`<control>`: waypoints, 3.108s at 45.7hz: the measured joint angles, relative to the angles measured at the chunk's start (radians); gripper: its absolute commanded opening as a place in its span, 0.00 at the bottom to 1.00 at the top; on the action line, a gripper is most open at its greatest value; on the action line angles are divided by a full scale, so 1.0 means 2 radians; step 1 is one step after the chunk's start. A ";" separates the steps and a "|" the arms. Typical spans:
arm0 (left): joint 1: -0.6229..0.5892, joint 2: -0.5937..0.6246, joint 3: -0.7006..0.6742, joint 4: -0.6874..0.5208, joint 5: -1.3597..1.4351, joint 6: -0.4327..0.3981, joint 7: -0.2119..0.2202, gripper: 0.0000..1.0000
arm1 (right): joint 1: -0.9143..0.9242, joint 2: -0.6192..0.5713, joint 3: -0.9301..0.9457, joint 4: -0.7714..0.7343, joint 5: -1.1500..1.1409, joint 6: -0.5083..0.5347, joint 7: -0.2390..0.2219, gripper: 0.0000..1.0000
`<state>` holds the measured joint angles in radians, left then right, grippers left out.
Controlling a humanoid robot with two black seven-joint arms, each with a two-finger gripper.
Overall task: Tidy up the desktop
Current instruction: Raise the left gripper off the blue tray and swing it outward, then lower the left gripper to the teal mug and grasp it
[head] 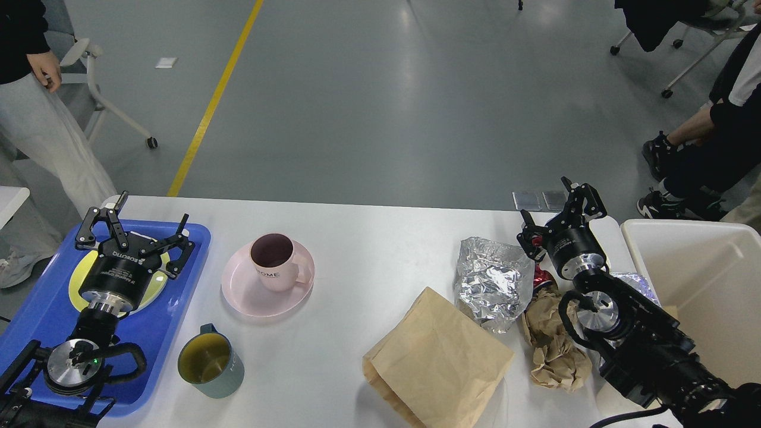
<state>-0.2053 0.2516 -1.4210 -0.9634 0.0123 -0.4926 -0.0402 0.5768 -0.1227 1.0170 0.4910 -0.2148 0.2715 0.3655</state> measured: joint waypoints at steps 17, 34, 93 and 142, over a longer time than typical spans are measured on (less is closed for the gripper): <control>-0.008 0.008 0.005 0.000 0.001 0.004 -0.003 0.97 | 0.000 0.000 0.000 0.000 0.000 0.000 0.000 1.00; -0.108 0.186 0.254 0.023 -0.008 0.040 -0.055 0.97 | 0.000 0.000 0.000 0.000 0.000 0.000 0.000 1.00; -1.368 -0.127 1.519 -0.395 -0.155 -0.196 -0.053 0.97 | 0.000 0.000 0.000 0.000 0.000 0.000 0.000 1.00; -0.758 0.102 1.411 -0.311 -0.001 0.159 0.003 0.89 | 0.000 0.000 0.000 0.000 0.000 0.000 0.000 1.00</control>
<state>-1.7222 0.4557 1.4008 -1.5852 0.0093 -0.1756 -0.0347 0.5768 -0.1228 1.0170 0.4908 -0.2147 0.2715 0.3655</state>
